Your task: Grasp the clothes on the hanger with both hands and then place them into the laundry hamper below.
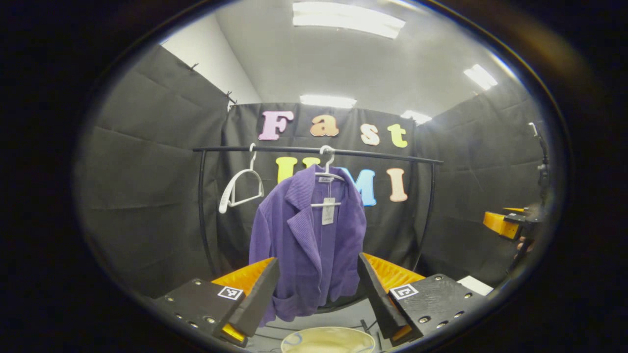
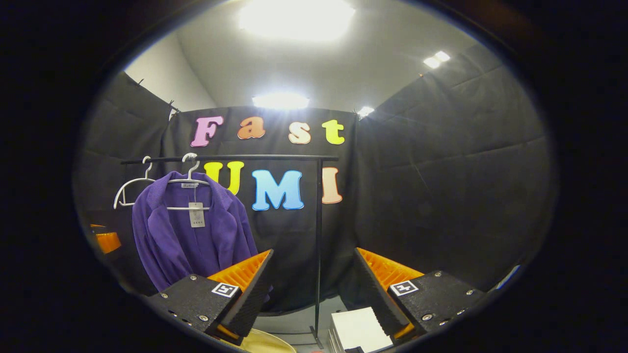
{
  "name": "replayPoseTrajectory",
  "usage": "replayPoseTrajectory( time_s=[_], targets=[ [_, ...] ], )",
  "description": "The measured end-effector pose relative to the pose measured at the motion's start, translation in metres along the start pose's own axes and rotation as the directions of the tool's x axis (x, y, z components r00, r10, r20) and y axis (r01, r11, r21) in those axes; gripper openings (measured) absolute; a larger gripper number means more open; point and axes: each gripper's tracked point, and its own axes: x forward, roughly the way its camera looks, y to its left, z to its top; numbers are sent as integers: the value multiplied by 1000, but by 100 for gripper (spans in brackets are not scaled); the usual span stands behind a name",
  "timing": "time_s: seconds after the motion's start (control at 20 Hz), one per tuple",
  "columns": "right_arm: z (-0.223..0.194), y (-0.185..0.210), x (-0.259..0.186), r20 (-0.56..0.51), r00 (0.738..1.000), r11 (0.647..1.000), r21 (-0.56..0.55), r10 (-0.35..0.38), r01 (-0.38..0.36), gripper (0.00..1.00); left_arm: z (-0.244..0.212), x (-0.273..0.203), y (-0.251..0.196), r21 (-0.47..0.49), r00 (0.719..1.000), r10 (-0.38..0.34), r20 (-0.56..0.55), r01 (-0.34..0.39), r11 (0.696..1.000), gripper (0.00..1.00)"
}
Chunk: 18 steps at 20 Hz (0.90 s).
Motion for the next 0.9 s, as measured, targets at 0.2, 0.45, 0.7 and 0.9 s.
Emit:
replayPoseTrajectory(
  time_s=[0.2,0.45,0.7,0.9],
  targets=[
    [11,18,7,-18,999,1000,5,29,-29,96,-1,1,-1,-20,1000,11,-3,-11,1000,96],
    [34,55,38,-12,993,993,-14,121,-121,96,4,2,1,-62,999,46,-5,-47,997,96],
    [44,105,82,-23,966,966,51,257,-255,96,18,5,5,-60,994,108,-20,-109,992,96],
    [46,140,128,-23,934,931,98,356,-352,96,34,45,5,-82,984,174,-28,-176,981,96]
  ],
)
